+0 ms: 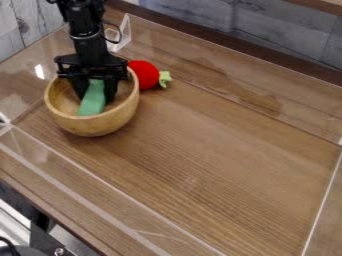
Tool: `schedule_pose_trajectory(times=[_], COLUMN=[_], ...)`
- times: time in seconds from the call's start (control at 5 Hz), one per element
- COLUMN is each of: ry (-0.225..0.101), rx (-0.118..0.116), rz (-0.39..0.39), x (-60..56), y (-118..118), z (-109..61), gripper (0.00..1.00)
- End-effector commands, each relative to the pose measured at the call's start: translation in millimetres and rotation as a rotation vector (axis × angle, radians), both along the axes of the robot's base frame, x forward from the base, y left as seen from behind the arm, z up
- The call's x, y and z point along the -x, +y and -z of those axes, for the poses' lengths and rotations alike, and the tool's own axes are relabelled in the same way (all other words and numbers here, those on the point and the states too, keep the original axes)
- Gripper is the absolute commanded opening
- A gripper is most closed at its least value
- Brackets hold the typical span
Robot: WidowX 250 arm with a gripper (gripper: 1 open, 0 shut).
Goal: Remove the green stick from the brown bowl and put it on the table
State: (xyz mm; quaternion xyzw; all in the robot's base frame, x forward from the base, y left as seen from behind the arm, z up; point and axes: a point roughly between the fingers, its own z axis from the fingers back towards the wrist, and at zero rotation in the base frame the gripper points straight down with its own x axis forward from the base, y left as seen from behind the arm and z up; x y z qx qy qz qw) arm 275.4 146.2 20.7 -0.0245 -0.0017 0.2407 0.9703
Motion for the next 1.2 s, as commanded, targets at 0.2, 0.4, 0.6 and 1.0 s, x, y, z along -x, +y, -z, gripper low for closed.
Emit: schedule_pose_trajectory(times=[0.2,0.4,0.6,1.0], ry=[0.036,0.039,0.042,0.051], rx=[0.033,0.038,0.045,0.047], rz=[-0.049,-0.101,-0.153,-0.088], x=[6.1,4.7,4.3,1.3], y=[-12.8,-14.8,-17.2,-2.5], z=[8.5,8.1,6.9,6.8], gripper=[0.0,0.0,0.0,0.0])
